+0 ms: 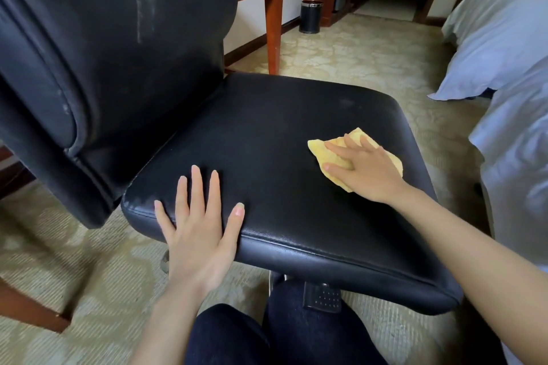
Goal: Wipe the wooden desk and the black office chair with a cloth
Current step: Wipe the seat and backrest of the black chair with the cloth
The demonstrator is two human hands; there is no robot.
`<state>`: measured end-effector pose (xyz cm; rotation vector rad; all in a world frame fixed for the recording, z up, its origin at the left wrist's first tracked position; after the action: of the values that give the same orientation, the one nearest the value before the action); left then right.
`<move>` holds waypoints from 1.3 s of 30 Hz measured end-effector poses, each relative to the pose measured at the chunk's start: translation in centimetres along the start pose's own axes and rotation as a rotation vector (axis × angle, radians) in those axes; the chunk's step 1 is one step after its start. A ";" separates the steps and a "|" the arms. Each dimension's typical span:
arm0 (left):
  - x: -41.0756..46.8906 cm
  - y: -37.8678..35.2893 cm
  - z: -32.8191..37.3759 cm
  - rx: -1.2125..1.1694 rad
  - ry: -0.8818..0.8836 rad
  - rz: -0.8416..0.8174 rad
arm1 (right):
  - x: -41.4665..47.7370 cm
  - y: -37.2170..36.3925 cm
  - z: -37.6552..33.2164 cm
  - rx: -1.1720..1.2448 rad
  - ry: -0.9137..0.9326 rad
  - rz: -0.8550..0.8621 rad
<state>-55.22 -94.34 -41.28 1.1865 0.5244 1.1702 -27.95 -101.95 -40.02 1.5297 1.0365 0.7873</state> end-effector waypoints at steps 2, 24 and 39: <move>0.1 0.0 0.0 0.004 -0.005 0.011 | 0.6 -0.2 -0.8 -0.028 -0.011 0.017; 0.1 0.1 -0.1 0.024 0.005 0.073 | -16.1 -1.8 -9.2 -0.094 0.377 0.477; 0.0 -0.1 -0.2 0.037 0.010 0.081 | -10.0 0.7 6.9 0.516 -0.009 0.275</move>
<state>-55.30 -94.27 -41.42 1.2434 0.5114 1.2409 -25.70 -113.89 -40.29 2.1479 1.0884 0.7288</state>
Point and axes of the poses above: each hand's wrist, its own x-axis towards the middle knuckle, its own y-axis out of the back of the hand, z = x × y, the point moved 9 cm from there along x, towards the middle knuckle, and after that the axes turned 6 degrees about y, right-handed, at the moved point
